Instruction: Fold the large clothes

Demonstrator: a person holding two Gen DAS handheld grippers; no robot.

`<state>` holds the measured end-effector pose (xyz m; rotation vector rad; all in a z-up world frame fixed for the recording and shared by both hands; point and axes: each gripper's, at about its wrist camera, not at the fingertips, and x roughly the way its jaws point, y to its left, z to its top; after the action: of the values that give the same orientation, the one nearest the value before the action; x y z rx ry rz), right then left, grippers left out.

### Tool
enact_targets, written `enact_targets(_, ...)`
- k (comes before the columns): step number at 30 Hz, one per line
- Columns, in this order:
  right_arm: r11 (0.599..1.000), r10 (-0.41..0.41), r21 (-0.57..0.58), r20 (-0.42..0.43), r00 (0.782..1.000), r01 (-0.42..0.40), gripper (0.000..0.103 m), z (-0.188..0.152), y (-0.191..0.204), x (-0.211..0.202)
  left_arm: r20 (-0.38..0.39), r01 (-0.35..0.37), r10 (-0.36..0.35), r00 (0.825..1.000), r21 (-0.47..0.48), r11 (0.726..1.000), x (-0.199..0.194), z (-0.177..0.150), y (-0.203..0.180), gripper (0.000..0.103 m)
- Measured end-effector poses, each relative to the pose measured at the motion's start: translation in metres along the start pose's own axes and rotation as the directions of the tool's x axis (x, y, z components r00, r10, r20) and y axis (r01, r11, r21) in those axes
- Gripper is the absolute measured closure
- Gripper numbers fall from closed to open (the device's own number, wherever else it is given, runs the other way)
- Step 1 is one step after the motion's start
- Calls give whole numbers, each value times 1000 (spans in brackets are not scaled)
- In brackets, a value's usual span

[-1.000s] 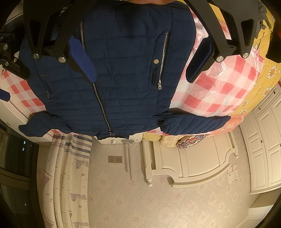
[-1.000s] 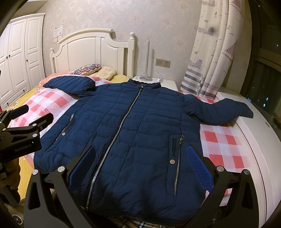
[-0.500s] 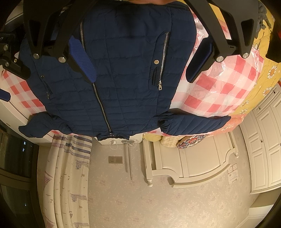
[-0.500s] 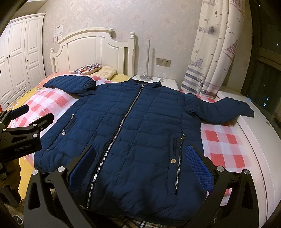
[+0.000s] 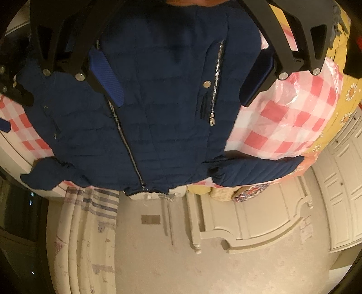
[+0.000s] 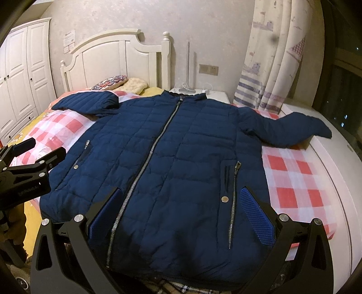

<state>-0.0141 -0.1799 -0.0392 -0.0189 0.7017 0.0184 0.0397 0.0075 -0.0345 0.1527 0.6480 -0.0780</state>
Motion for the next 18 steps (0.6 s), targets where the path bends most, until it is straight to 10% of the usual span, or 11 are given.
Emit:
enact_targets(8, 967, -74, 235, -102, 992, 96, 4, 17, -121, 75, -223, 89, -67, 973, 88, 992, 141, 45, 11, 2)
enact_targets(12, 873, -109, 458, -152, 982, 168, 4, 29, -229, 123, -216, -32, 51, 975, 91, 995, 200, 68, 32, 2)
enact_targets(18, 765, -139, 609, -164, 977, 211, 4, 55, -334, 185, -288, 13, -19, 958, -23, 1000, 244, 58, 54, 2)
